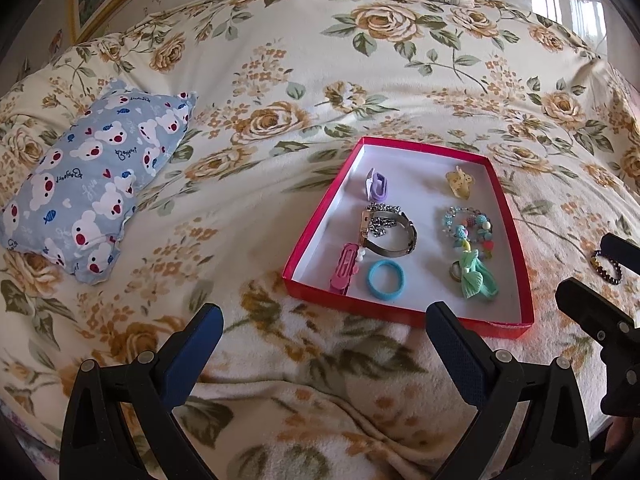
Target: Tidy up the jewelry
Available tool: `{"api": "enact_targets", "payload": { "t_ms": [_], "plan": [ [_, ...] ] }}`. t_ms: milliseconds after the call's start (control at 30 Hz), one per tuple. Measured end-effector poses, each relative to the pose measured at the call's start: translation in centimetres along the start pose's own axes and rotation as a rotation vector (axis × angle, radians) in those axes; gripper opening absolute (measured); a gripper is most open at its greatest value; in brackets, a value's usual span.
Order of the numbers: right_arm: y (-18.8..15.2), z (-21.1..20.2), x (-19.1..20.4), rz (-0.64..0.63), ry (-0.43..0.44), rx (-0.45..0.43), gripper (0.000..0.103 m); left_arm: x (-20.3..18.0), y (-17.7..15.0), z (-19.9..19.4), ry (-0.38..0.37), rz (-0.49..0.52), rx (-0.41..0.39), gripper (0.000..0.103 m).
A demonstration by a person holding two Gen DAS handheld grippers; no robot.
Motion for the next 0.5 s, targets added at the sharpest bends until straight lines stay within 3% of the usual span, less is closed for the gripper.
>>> {"api": "enact_targets", "payload": {
  "t_ms": [500],
  "plan": [
    [0.16, -0.25, 0.16, 0.0, 0.001, -0.011, 0.103, 0.06, -0.05, -0.02, -0.005, -0.003, -0.003, 0.102]
  ]
}}
Point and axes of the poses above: each gripper's, at about its wrist camera, not at the fingertips, and z roughly the way its jaws point, x to its left, y to its top, the point moved 4 cm from there along z, roughly the way its jaws point
